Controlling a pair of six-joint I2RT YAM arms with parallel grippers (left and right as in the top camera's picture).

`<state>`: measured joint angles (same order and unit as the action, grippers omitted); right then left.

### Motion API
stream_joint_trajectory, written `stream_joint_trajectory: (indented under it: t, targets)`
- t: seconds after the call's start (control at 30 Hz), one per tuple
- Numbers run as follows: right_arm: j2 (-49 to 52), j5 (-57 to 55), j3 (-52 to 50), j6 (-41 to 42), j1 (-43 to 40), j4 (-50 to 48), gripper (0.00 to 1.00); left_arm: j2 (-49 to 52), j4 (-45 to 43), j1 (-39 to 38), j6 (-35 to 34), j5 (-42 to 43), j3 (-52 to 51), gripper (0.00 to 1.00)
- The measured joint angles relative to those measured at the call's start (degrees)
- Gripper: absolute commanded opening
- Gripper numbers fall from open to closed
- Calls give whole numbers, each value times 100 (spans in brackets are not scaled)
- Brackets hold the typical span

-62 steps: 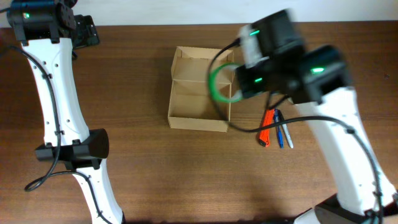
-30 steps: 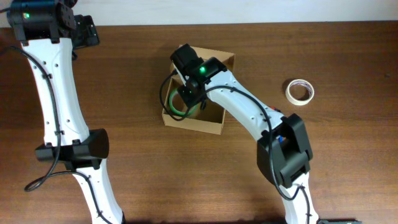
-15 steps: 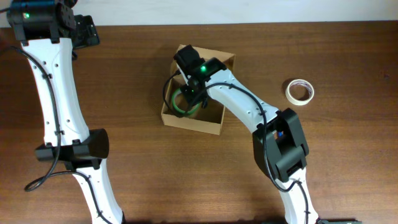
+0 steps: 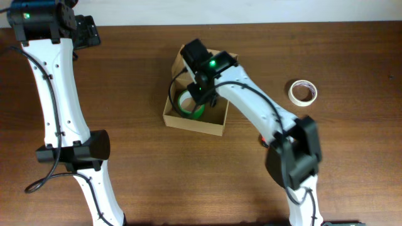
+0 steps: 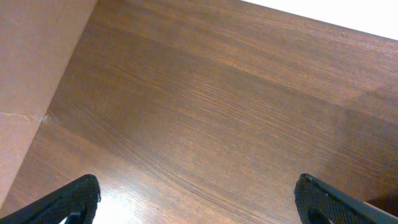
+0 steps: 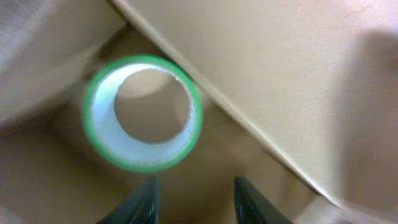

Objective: Pack container
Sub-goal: 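Release the green tape and move the right gripper to the white tape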

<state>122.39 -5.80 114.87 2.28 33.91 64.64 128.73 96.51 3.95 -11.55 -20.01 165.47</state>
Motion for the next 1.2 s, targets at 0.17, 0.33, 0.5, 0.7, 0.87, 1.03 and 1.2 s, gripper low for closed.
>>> stream_joint_trajectory:
  t: [0.17,0.33,0.5,0.7,0.87,1.03,1.2]
  targets:
    - [-1279,-990,608,-15,144,754,43,0,0,0,2,0,0,100]
    - [-2736,-1878,841,-103,33,1213,46,0,0,0,2,0,0,100]
    - [-3891,-2240,702,-122,-621,1056,52,0,0,0,2,0,0,100]
    - [-5119,-2170,-570,363,-2680,686,56,0,0,0,2,-2,0,100]
    - [-4822,-1458,-2127,1139,-3921,339,57,0,0,0,2,-2,0,100]
    - [-2979,-439,-2938,1869,-4614,20,54,0,-2,0,2,2,0,100]
    - [-1421,684,-2951,2260,-5007,-136,52,0,0,0,2,0,0,100]
